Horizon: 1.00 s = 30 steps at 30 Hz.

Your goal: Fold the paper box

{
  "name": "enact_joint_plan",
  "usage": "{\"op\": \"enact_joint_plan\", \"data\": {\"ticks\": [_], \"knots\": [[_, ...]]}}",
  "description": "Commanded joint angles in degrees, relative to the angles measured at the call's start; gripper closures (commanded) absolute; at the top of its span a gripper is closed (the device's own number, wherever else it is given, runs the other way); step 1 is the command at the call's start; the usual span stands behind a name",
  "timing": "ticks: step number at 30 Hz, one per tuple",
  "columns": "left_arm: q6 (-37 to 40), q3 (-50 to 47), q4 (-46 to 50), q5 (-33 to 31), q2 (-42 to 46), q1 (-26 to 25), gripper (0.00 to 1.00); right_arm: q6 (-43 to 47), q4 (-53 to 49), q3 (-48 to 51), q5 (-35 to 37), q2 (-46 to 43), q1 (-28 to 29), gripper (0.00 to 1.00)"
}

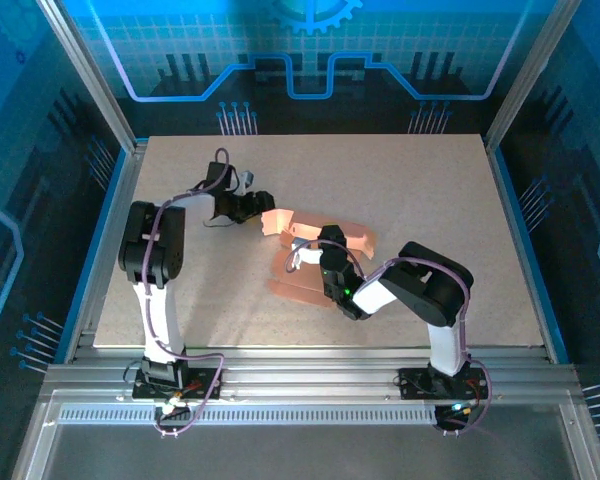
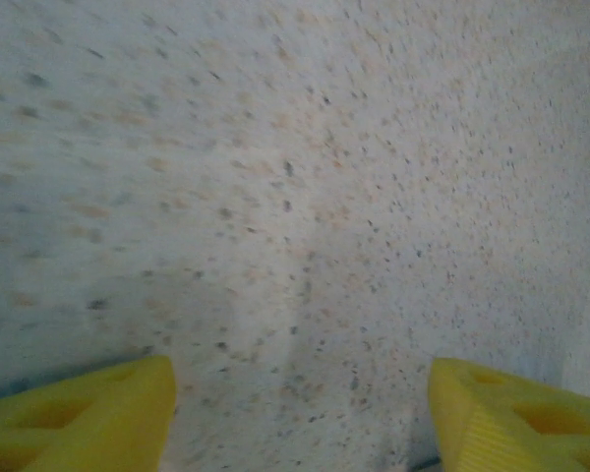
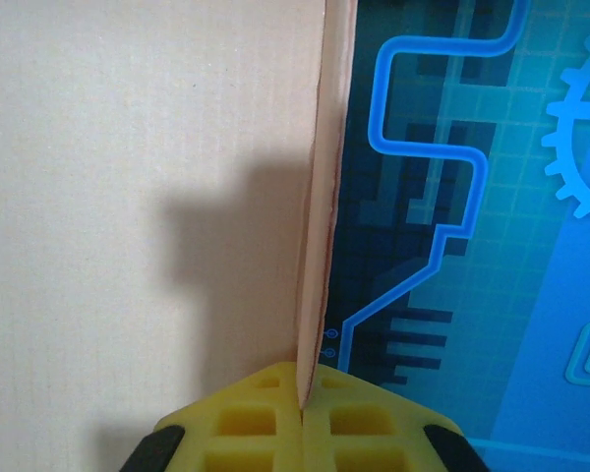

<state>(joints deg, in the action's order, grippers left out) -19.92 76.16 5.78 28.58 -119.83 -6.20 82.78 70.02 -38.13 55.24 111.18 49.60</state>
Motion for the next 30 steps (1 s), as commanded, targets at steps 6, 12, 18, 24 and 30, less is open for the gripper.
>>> {"op": "enact_joint_plan", "data": {"ticks": [6,12,18,24,30], "knots": [[3.69,1.27,3.55,8.06,-1.88,-0.78,0.47,-2.95,-1.52,0.07,-0.04,0.19,-0.14,1.0],[2.82,-3.13,-0.71,13.69,-0.21,-1.27,0.56,-7.28,-6.36,0.08,-0.2,-1.83,-1.06,1.0],[2.57,-10.37,-6.24,14.28,4.77,-1.43,0.54,-11.84,-13.09,-0.68,-1.17,-4.35,-2.24,1.0],[1.74,-15.76,-14.37,16.89,7.33,-1.92,0.51,-11.99,-14.23,-1.51,-1.62,-3.65,-2.28,1.0],[0.0,-20.09,-23.77,17.9,8.71,-2.94,0.5,-12.89,-16.04,-2.04,-2.06,-3.87,-2.17,1.0]]}}
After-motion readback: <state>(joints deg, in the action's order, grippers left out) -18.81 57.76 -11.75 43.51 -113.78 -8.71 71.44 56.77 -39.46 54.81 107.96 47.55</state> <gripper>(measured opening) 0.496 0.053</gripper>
